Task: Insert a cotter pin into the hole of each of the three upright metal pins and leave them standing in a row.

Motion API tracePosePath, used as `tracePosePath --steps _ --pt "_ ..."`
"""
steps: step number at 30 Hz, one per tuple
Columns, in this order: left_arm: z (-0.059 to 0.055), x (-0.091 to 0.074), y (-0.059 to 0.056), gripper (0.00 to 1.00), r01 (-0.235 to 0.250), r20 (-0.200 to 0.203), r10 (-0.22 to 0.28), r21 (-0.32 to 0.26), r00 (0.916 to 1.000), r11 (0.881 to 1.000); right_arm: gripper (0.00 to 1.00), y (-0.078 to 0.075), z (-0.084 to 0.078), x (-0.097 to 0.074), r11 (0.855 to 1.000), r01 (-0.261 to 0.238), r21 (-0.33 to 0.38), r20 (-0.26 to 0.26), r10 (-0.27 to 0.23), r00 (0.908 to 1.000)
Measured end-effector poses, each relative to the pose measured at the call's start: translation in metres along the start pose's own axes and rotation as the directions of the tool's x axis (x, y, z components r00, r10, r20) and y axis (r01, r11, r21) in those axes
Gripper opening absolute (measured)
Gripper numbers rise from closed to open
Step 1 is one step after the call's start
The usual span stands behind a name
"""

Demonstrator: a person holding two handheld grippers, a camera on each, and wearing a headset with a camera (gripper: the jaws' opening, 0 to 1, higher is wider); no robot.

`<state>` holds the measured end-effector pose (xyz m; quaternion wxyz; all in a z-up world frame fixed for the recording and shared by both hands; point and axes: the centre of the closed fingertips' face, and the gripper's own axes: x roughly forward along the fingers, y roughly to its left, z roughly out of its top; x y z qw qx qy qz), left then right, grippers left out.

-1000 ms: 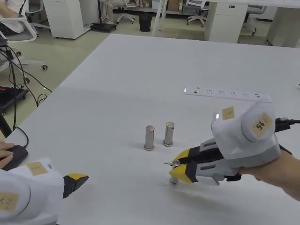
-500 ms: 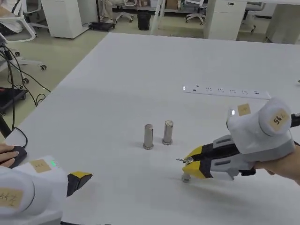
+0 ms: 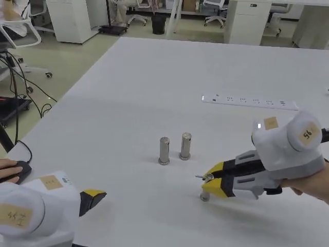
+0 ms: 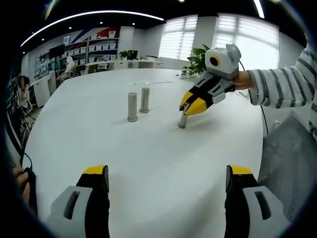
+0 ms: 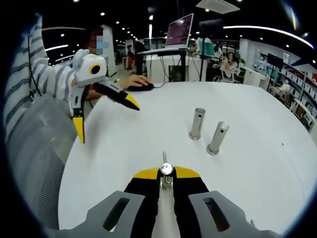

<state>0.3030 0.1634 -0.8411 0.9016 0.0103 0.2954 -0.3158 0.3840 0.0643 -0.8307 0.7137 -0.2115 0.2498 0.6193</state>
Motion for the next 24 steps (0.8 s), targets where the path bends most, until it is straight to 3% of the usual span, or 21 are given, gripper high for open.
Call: tracePosePath --steps 10,15,19,24 --pt "0.004 -0.003 0.001 0.99 -0.001 0.008 0.001 0.000 1.0000 1.000 0.11 0.002 -0.001 -0.001 1.000 -0.016 -0.010 0.005 0.016 0.9999" --pt "0.006 -0.005 0.000 0.99 -0.002 0.010 0.002 -0.004 0.9999 1.000 0.15 -0.001 -0.001 -0.004 1.000 -0.002 0.002 0.011 0.002 0.9999" --pt "0.007 -0.005 0.000 0.99 0.001 0.015 -0.001 -0.011 0.9999 1.000 0.19 -0.002 0.003 -0.010 1.000 0.015 0.022 0.039 -0.016 0.9991" --pt "0.010 -0.006 0.000 0.99 0.005 0.018 -0.004 -0.012 0.9998 1.000 0.27 0.008 0.009 -0.023 0.998 0.025 0.060 0.078 -0.030 0.9965"
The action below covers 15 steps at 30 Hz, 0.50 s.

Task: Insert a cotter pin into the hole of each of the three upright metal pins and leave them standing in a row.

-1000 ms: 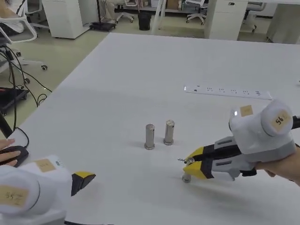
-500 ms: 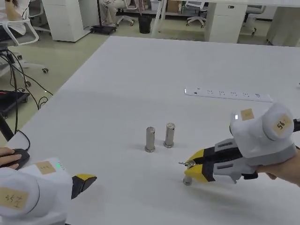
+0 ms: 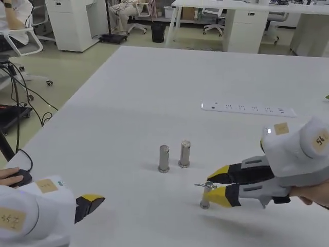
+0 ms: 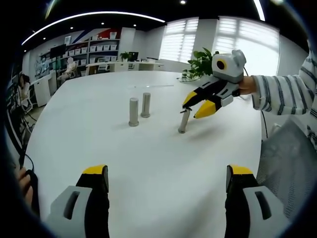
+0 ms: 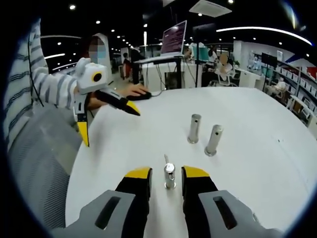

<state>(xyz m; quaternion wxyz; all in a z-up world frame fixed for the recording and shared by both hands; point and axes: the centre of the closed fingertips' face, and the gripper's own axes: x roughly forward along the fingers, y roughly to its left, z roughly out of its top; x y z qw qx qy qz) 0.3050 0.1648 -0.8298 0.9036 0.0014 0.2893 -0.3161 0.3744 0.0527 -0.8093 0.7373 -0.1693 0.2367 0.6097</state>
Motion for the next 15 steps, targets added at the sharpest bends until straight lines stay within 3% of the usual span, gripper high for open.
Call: tracePosePath --steps 6,15 --pt "0.005 -0.001 0.000 0.99 0.006 0.008 -0.006 -0.004 1.0000 1.000 0.33 0.003 0.002 -0.019 0.997 0.057 0.057 0.051 -0.060 0.9969" --pt "0.016 0.001 0.002 0.98 0.009 0.026 -0.009 -0.007 0.9996 1.000 0.51 0.006 -0.004 -0.049 0.977 0.155 0.147 0.091 -0.169 0.9813"
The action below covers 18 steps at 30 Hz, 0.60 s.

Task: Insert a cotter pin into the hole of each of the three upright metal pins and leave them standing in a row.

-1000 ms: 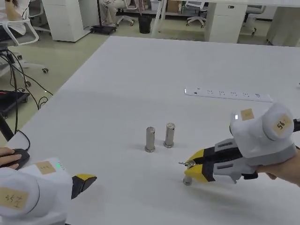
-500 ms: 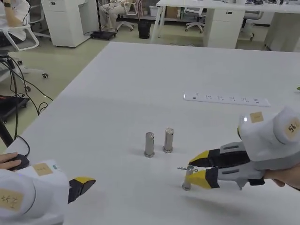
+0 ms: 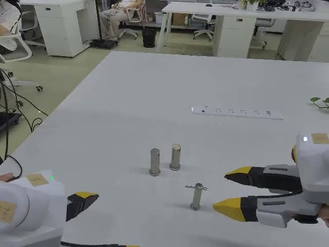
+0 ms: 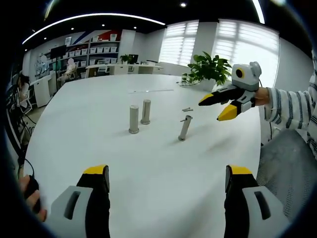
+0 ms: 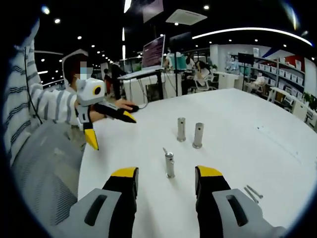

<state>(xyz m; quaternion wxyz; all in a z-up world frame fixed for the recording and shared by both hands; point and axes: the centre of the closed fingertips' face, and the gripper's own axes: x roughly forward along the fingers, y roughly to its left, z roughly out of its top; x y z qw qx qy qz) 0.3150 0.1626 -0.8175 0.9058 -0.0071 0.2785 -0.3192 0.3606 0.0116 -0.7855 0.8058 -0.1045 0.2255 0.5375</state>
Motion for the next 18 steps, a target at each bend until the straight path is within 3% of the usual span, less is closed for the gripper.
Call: tracePosePath --steps 4,12,18 --pt "0.003 0.001 -0.001 0.97 0.007 0.000 -0.007 0.005 1.0000 1.000 0.63 0.002 -0.001 -0.016 0.998 0.034 0.049 0.026 -0.036 0.9990" --pt "0.005 0.004 -0.001 0.97 0.008 -0.004 -0.008 -0.006 1.0000 1.000 0.72 -0.001 -0.019 -0.042 0.985 0.098 0.142 0.033 -0.104 0.9940" --pt "0.010 0.005 0.004 0.97 -0.004 0.006 0.004 -0.017 1.0000 1.000 0.80 0.001 -0.031 -0.053 0.973 0.136 0.188 0.008 -0.140 0.9901"
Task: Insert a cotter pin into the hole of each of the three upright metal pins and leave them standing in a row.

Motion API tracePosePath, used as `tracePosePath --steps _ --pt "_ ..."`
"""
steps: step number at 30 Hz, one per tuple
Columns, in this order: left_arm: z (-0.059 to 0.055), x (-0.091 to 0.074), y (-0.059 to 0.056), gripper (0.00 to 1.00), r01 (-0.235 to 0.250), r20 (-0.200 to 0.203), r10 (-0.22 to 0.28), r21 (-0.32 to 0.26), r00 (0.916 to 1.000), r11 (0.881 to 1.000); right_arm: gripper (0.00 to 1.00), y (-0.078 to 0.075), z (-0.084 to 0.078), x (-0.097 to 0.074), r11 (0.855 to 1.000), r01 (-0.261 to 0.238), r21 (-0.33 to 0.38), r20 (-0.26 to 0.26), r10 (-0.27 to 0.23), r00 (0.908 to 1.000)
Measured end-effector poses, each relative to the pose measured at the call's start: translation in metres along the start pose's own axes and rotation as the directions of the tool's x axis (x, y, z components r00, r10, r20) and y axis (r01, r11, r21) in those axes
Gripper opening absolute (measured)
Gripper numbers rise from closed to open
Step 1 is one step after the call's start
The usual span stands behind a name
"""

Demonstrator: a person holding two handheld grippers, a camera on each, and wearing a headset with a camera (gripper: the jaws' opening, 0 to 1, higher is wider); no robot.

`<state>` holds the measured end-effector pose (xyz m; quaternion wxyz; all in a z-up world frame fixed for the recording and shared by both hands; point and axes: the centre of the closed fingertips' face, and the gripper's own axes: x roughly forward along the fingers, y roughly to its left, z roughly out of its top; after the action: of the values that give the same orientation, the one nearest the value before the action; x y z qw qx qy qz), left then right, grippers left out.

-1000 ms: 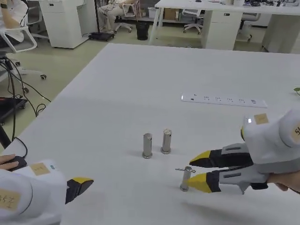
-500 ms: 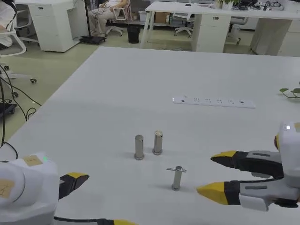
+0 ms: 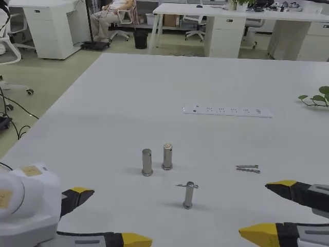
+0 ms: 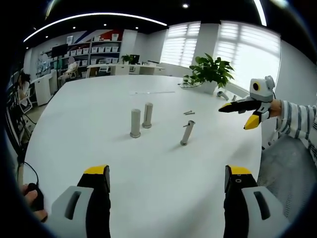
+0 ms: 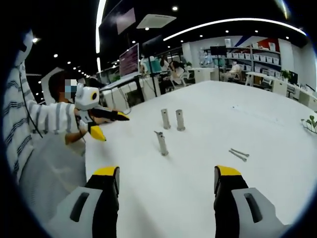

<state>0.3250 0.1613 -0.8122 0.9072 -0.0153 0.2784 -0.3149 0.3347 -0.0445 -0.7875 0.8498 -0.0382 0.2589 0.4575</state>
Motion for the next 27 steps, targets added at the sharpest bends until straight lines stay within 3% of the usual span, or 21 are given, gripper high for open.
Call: tracePosePath --steps 10,20,24,27 --pt "0.004 0.001 0.015 0.94 -0.029 -0.029 0.030 0.016 0.9992 0.999 0.96 0.002 -0.008 -0.011 0.998 0.044 0.040 0.007 -0.045 0.9990" --pt "0.012 0.010 0.034 0.84 -0.044 -0.042 0.045 0.017 0.9981 0.999 1.00 -0.001 -0.011 -0.024 0.995 0.092 0.029 0.000 -0.092 0.9958" --pt "0.017 0.011 0.049 0.76 -0.093 -0.035 0.095 0.031 0.9949 0.995 1.00 -0.004 -0.012 -0.029 0.993 0.112 0.031 -0.004 -0.112 0.9937" --pt "0.020 0.013 0.055 0.76 -0.100 -0.026 0.100 0.015 0.9946 0.995 1.00 -0.005 -0.012 -0.032 0.991 0.127 0.030 -0.004 -0.127 0.9919"
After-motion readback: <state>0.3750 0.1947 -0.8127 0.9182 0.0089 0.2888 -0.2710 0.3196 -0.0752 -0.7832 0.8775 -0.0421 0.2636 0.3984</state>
